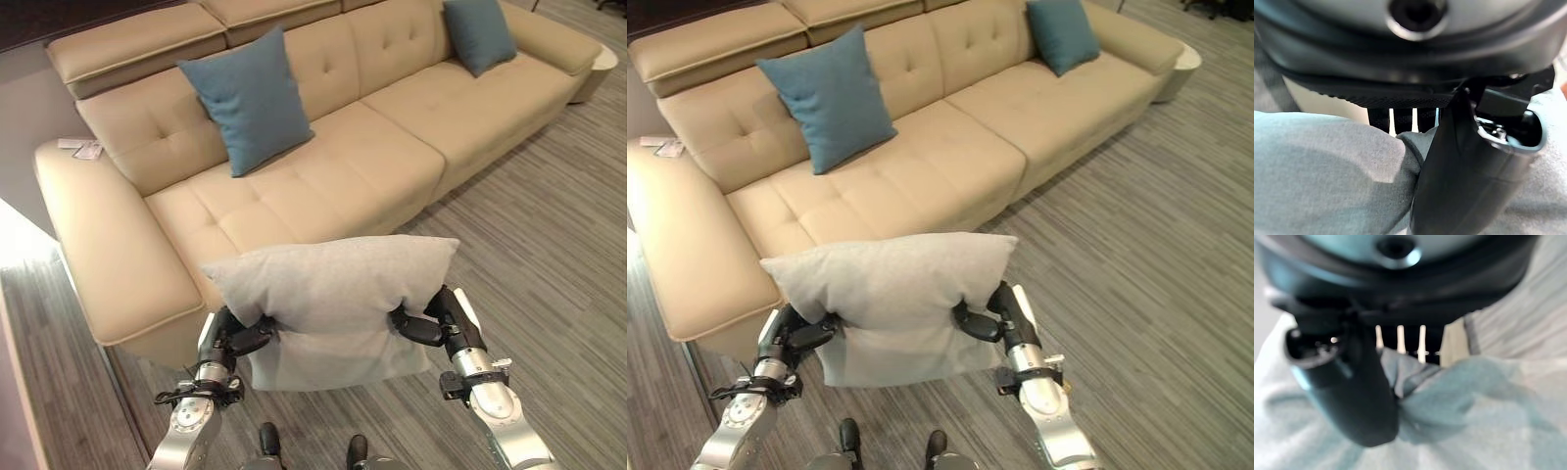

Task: Pick up all the scattered cushions and arrange them neatly on the sofa.

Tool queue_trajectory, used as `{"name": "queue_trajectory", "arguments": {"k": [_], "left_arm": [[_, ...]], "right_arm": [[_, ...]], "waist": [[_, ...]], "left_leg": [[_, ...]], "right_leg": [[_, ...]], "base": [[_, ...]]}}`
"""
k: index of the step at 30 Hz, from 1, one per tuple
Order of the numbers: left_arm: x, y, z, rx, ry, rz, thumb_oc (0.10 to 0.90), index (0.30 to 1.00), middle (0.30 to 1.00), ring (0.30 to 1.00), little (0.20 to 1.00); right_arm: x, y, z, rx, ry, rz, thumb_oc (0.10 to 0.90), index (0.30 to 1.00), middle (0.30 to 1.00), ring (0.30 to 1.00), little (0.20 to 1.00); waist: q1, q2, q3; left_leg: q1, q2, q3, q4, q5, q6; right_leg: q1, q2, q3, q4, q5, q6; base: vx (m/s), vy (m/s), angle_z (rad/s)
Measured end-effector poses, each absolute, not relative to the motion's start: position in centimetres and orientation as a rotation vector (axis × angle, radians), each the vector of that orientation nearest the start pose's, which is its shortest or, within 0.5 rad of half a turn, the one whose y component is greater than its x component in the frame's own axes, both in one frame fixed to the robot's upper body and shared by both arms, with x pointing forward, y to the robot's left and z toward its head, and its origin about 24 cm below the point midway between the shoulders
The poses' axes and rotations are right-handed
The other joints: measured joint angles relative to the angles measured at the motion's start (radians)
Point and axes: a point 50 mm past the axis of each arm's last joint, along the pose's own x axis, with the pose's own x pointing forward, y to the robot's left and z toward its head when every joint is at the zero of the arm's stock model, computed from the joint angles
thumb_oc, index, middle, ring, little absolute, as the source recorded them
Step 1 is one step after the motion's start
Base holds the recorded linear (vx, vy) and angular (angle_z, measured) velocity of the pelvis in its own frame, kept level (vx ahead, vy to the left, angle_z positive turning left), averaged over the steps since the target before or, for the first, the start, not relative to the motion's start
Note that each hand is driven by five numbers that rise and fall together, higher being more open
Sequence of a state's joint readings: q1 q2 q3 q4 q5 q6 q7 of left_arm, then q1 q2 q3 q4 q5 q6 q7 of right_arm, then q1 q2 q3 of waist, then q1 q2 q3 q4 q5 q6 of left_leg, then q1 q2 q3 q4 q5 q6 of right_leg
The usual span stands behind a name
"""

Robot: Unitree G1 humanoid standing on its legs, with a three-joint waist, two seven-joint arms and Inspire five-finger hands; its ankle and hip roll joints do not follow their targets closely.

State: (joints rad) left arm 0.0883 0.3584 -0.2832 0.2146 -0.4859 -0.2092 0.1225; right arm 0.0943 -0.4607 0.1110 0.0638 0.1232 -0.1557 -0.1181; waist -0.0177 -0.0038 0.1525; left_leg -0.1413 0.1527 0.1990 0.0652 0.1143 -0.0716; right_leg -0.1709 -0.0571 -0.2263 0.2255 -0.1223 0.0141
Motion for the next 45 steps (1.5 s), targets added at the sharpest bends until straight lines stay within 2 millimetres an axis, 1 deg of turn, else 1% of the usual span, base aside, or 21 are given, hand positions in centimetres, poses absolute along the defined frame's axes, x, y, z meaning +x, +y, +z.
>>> {"name": "queue_trajectory", "arguments": {"k": [4,5,9,11,12,13,14,15,18,20,22,23,28,29,30,31,32,35,38,40,45], "left_arm": [[22.7,17.2,-1.0,-0.091,0.171,-0.06,0.4,0.3,0.3,0.3,0.3],[23.0,16.9,-0.7,-0.089,0.158,-0.073,0.4,0.3,0.3,0.3,0.3],[23.4,17.0,-0.4,-0.079,0.147,-0.07,0.4,0.3,0.3,0.3,0.3],[23.1,17.6,-0.6,-0.07,0.163,-0.045,0.4,0.3,0.3,0.3,0.3],[23.2,18.0,-0.6,-0.053,0.168,-0.041,0.4,0.3,0.3,0.3,0.3],[23.7,18.4,0.0,-0.014,0.144,-0.049,0.4,0.3,0.3,0.3,0.3],[24.3,18.9,0.7,0.011,0.124,-0.049,0.4,0.3,0.3,0.3,0.3],[24.4,19.3,0.8,0.017,0.124,-0.034,0.4,0.3,0.3,0.3,0.3],[25.2,19.9,1.8,0.039,0.086,-0.027,0.4,0.3,0.3,0.3,0.3],[25.3,19.7,1.7,0.033,0.087,-0.03,0.4,0.3,0.3,0.3,0.3],[25.1,20.1,1.7,0.024,0.085,-0.004,0.4,0.3,0.3,0.3,0.3],[24.9,20.5,1.4,0.02,0.097,0.017,0.4,0.3,0.3,0.3,0.3],[24.7,20.0,1.0,0.018,0.11,0.009,0.4,0.3,0.3,0.3,0.3],[24.5,18.9,0.6,-0.013,0.122,-0.007,0.4,0.3,0.3,0.3,0.3],[24.3,18.5,0.5,-0.037,0.123,-0.004,0.4,0.3,0.3,0.3,0.3],[24.4,18.1,0.3,-0.049,0.127,-0.006,0.4,0.3,0.3,0.3,0.3],[24.7,17.5,0.4,-0.051,0.131,-0.026,0.4,0.3,0.3,0.3,0.3],[24.5,18.0,0.5,-0.033,0.129,-0.029,0.4,0.3,0.3,0.3,0.3],[24.6,18.2,1.2,-0.027,0.1,-0.031,0.4,0.3,0.3,0.3,0.3],[24.8,18.0,1.4,-0.032,0.091,-0.035,0.4,0.3,0.3,0.3,0.3],[24.5,17.6,1.0,-0.026,0.111,-0.058,0.4,0.3,0.3,0.3,0.3]], "right_arm": [[22.7,-23.1,3.2,-0.331,0.028,-0.054,0.4,0.3,0.3,0.3,0.3],[22.7,-23.3,3.3,-0.33,0.026,-0.067,0.4,0.3,0.3,0.3,0.3],[22.9,-23.0,3.4,-0.315,0.014,-0.076,0.4,0.3,0.3,0.3,0.3],[22.8,-22.7,3.2,-0.321,0.023,-0.057,0.4,0.3,0.3,0.3,0.3],[22.5,-22.2,2.8,-0.311,0.035,-0.044,0.4,0.3,0.3,0.3,0.3],[22.5,-22.0,2.8,-0.309,0.036,-0.037,0.4,0.3,0.3,0.3,0.3],[22.7,-21.2,2.7,-0.288,0.036,-0.023,0.4,0.3,0.3,0.3,0.3],[22.9,-20.8,2.8,-0.276,0.027,-0.013,0.4,0.3,0.3,0.3,0.3],[23.1,-20.2,2.8,-0.267,0.02,0.001,0.4,0.3,0.3,0.3,0.3],[23.1,-20.3,2.7,-0.267,0.024,-0.002,0.4,0.3,0.3,0.3,0.3],[23.2,-20.1,3.0,-0.265,0.014,0.009,0.4,0.3,0.3,0.3,0.3],[23.3,-19.8,2.9,-0.269,0.015,0.039,0.4,0.3,0.3,0.3,0.3],[23.1,-20.2,2.8,-0.275,0.03,0.032,0.4,0.3,0.3,0.3,0.3],[22.7,-21.0,2.6,-0.279,0.044,0.0,0.4,0.3,0.3,0.3,0.3],[23.4,-21.3,3.2,-0.29,0.018,-0.007,0.4,0.3,0.3,0.3,0.3],[23.6,-21.7,3.5,-0.301,0.011,-0.019,0.4,0.3,0.3,0.3,0.3],[23.1,-22.4,3.4,-0.32,0.025,-0.034,0.4,0.3,0.3,0.3,0.3],[23.2,-22.1,3.4,-0.314,0.019,-0.026,0.4,0.3,0.3,0.3,0.3],[23.6,-21.9,3.9,-0.307,-0.006,-0.027,0.4,0.3,0.3,0.3,0.3],[23.6,-22.2,3.9,-0.307,-0.006,-0.042,0.4,0.3,0.3,0.3,0.3],[23.6,-22.5,3.7,-0.317,0.006,-0.064,0.4,0.3,0.3,0.3,0.3]], "waist": [[-0.01,-0.004,-0.002],[0.005,-0.014,-0.002],[0.017,-0.013,0.004],[0.028,0.016,-0.002],[0.016,0.015,-0.022],[-0.022,0.0,-0.024],[-0.039,-0.024,-0.018],[-0.023,-0.023,-0.018],[-0.023,-0.015,-0.011],[-0.018,-0.005,0.011],[-0.013,-0.004,0.037],[0.005,-0.003,0.039],[-0.019,-0.01,0.039],[-0.026,-0.016,0.035],[0.003,-0.009,0.031],[-0.001,-0.005,0.029],[-0.019,-0.007,0.026],[0.004,-0.026,0.021],[0.004,-0.047,0.025],[-0.004,-0.061,0.033],[0.018,-0.05,0.036]], "left_leg": [[-0.09,-0.034,-0.171,0.164,-0.02,-0.016],[-0.113,-0.098,-0.226,0.131,-0.062,-0.02],[-0.183,-0.24,-0.302,0.006,-0.062,-0.007],[-0.165,-0.202,-0.317,0.035,-0.066,0.022],[-0.118,-0.199,-0.258,0.031,-0.061,0.056],[-0.104,-0.229,-0.241,0.02,-0.041,0.076],[-0.07,-0.252,-0.173,0.02,-0.066,0.135],[-0.048,-0.257,-0.127,0.023,-0.078,0.154],[-0.009,-0.263,-0.077,-0.002,-0.099,0.18],[0.032,-0.256,-0.091,-0.001,-0.119,0.184],[0.075,-0.257,-0.078,-0.02,-0.173,0.171],[0.093,-0.256,-0.044,-0.041,-0.191,0.156],[0.148,-0.275,-0.087,-0.066,-0.2,0.15],[0.199,-0.28,-0.132,-0.05,-0.223,0.112],[0.151,-0.257,-0.124,0.081,-0.246,0.069],[0.13,-0.246,-0.136,0.148,-0.243,0.04],[0.039,-0.219,-0.129,0.388,-0.252,0.025],[-0.068,-0.16,-0.122,0.672,-0.206,0.007],[-0.143,-0.134,-0.133,0.577,-0.265,0.034],[-0.182,-0.154,-0.132,0.382,-0.267,0.038],[-0.276,-0.213,-0.161,0.07,-0.123,0.02]], "right_leg": [[0.017,-0.014,0.055,-0.02,0.023,-0.029],[0.033,-0.022,0.094,-0.072,0.043,-0.048],[0.095,-0.02,0.184,-0.164,0.068,-0.032],[0.136,-0.001,0.246,-0.186,0.042,0.008],[0.143,-0.022,0.289,-0.159,0.004,0.057],[0.153,-0.044,0.284,-0.159,-0.017,0.097],[0.151,-0.065,0.28,-0.115,-0.011,0.109],[0.137,-0.075,0.292,-0.064,-0.03,0.13],[-0.058,-0.081,0.31,0.309,-0.079,0.239],[-0.135,-0.071,0.275,0.351,-0.095,0.213],[-0.212,-0.104,0.148,0.362,-0.085,0.194],[-0.276,-0.102,0.071,0.249,-0.044,0.136],[-0.259,-0.047,0.02,-0.064,0.117,0.078],[-0.143,-0.016,0.04,-0.197,0.337,-0.03],[-0.105,-0.003,0.044,-0.239,0.347,-0.079],[-0.088,0.001,0.028,-0.225,0.306,-0.081],[-0.036,0.0,-0.019,-0.224,0.261,-0.083],[0.033,0.04,-0.003,-0.228,0.204,-0.121],[0.06,0.057,0.016,-0.235,0.168,-0.13],[0.102,0.052,0.02,-0.275,0.16,-0.118],[0.212,0.064,0.061,-0.307,0.105,-0.057]], "base": [[0.09,-0.035,-0.28],[0.13,-0.006,-0.14],[0.23,0.07,-0.67],[0.3,0.154,-1.68],[0.37,0.26,-1.49],[0.33,0.267,-1.58],[0.27,0.247,-1.17],[0.14,0.144,-1.32],[0.09,0.093,-0.98],[0.26,0.032,-0.42],[0.44,-0.074,-0.5],[0.44,-0.102,-0.64],[0.3,-0.149,0.29],[0.29,-0.333,0.7],[0.35,-0.405,0.84],[0.46,-0.534,0.65],[0.17,-0.203,0.72],[0.13,-0.097,0.06],[0.27,-0.056,-0.15],[0.23,0.002,-0.11],[0.32,0.036,-0.4]]}}
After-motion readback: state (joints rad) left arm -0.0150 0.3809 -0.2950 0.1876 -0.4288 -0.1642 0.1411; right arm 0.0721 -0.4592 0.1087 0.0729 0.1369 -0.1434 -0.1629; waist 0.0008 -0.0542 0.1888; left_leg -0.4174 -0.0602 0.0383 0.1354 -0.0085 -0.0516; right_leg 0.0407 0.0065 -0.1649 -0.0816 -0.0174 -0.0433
